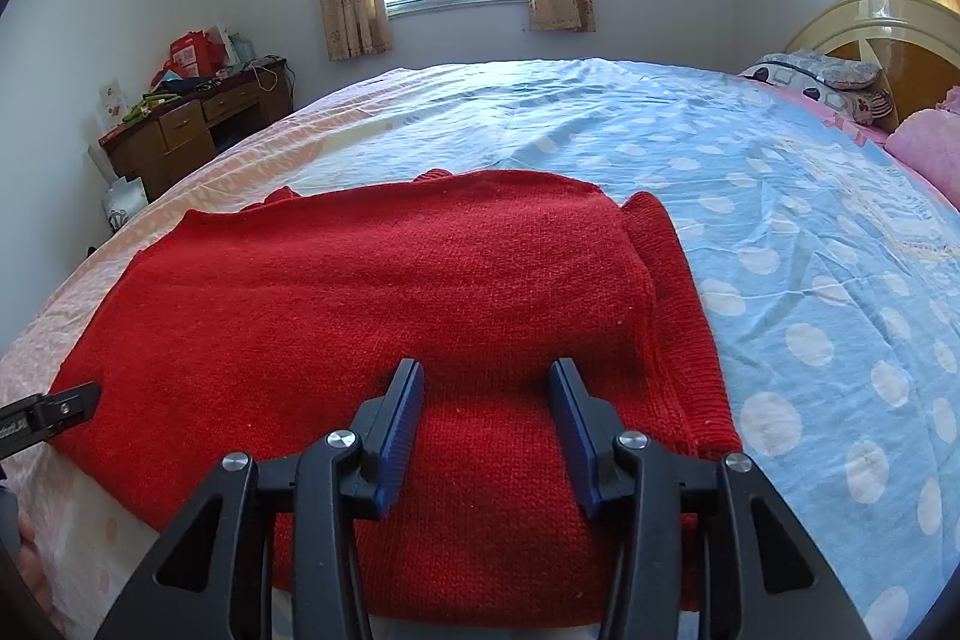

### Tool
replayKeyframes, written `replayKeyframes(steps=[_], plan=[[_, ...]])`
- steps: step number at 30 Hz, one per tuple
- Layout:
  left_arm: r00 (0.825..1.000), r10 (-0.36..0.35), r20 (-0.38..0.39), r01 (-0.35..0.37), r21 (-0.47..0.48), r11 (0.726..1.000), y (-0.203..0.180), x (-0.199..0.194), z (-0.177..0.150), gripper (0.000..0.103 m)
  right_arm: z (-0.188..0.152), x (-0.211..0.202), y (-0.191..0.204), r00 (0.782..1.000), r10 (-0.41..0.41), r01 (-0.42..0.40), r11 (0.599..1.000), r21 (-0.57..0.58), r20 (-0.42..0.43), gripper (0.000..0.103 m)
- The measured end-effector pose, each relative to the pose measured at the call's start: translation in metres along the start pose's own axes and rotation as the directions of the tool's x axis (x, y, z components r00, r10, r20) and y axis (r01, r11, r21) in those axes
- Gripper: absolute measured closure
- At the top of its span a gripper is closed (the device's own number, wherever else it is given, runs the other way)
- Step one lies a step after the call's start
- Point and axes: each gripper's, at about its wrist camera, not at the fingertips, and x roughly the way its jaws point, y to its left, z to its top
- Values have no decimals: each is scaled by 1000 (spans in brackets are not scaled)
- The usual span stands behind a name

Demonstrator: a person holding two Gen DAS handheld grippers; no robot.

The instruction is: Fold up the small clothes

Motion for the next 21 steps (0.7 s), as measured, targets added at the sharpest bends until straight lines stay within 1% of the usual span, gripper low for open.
replayKeyframes(steps=[1, 3, 11, 12, 13, 15, 18, 20, 21], plan=[[1000, -7, 1, 7, -1, 1000, -1, 1, 1, 7, 0, 0, 0, 1000, 0, 0, 1000, 0, 0, 57], [1000, -11, -1, 11, -9, 1000, -4, 2, 3, 7, 0, 0, 0, 1000, 0, 0, 1000, 0, 0, 57], [996, -87, -8, 86, -106, 991, -7, 14, 22, 7, 0, 0, 0, 1000, 0, 0, 1000, -2, 0, 56], [995, -101, -3, 100, -110, 989, -8, 14, 23, 10, 0, 0, 0, 1000, 0, 0, 1000, -2, 1, 56], [994, -112, 5, 111, -108, 988, -9, 14, 23, 19, 0, 0, 0, 1000, 0, 0, 1000, -2, 0, 56], [995, -101, 14, 102, -77, 992, -12, 17, 22, 32, 0, 0, 0, 1000, 0, 0, 1000, -2, 1, 56], [994, -103, 28, 104, -66, 992, -12, 17, 21, 34, 0, 0, 0, 1000, -1, 1, 1000, -3, 1, 56], [994, -108, 30, 110, -65, 992, -10, 17, 22, 39, 0, 0, 0, 1000, -1, 1, 1000, -3, 1, 56], [993, -114, 31, 116, -69, 991, -9, 16, 22, 45, 0, 0, 0, 1000, -1, 1, 1000, -3, 0, 56]])
